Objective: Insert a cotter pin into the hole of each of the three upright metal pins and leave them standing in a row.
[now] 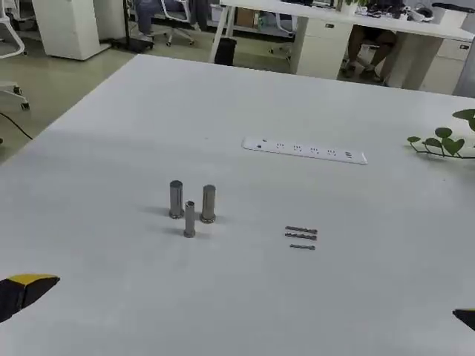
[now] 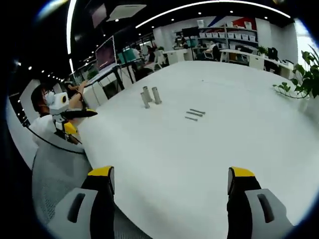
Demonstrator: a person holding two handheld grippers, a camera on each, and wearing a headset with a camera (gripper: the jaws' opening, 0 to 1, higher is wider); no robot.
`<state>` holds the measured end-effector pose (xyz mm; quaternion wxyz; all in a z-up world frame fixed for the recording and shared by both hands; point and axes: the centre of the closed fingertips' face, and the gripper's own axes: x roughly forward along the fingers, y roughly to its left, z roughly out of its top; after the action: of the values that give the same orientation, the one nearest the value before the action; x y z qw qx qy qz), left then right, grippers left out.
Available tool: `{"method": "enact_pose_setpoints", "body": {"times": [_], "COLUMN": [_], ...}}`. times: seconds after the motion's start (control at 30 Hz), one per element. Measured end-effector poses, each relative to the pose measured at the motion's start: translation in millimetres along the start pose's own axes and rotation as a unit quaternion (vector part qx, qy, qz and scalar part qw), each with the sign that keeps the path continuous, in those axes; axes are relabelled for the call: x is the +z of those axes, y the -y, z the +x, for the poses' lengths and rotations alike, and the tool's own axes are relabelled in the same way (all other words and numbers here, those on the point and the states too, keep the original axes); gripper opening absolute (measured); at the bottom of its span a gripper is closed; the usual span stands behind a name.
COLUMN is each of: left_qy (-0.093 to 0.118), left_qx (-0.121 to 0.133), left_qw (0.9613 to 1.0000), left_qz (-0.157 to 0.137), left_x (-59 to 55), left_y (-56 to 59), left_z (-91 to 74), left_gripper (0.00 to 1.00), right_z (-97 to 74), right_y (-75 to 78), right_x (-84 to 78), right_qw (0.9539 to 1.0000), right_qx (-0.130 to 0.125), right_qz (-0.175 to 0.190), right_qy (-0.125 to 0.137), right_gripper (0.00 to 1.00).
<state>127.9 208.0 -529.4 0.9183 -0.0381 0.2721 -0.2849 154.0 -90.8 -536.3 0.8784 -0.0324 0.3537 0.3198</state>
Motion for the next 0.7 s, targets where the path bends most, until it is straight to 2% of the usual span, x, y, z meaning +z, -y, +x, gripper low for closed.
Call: {"method": "enact_pose_setpoints", "body": {"times": [0.43, 0.7], "left_qy": [-0.013, -0.019], "left_qx": [-0.002, -0.007], "left_qw": [0.9999, 0.9998], "left_qz": [0.001, 0.001], "left_x": [-2.2, -2.2], "left_y": [-1.9, -2.9], "left_z": [3.5, 5.5], "left_gripper": [0.98, 0.98], "right_z": [-4.3, -0.9], "right_y": [10.3, 7.0], "right_x": [0.5, 1.4], "right_qw": [0.9999, 0.9999], "right_qx": [-0.015, -0.011], "right_qz": [0.003, -0.002], "right_qy": [-0.004, -0.007], "right_gripper": [0.92, 0.92]}}
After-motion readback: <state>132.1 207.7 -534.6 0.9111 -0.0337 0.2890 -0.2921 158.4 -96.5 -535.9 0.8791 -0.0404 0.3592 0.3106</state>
